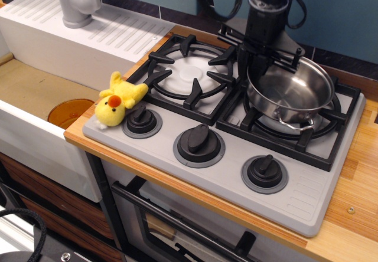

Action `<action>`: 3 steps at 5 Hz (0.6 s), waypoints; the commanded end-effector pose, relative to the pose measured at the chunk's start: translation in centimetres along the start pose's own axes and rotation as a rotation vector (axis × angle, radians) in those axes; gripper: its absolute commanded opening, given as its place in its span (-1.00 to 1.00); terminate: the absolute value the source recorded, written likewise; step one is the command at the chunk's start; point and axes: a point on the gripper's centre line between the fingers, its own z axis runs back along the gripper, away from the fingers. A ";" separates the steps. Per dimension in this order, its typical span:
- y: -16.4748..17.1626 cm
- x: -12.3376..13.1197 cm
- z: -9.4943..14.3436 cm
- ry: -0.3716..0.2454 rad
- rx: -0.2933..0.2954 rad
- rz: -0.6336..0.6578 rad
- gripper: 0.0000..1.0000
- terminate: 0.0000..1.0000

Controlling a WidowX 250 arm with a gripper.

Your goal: Put pan on stove and put stuffedduck in pan

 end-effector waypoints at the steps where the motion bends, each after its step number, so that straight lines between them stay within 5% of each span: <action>1: 1.1 0.3 7.0 -0.042 0.045 0.013 -1.00 -1.00; 3: 5.4 1.0 7.6 -0.060 0.069 -0.039 -1.00 -1.00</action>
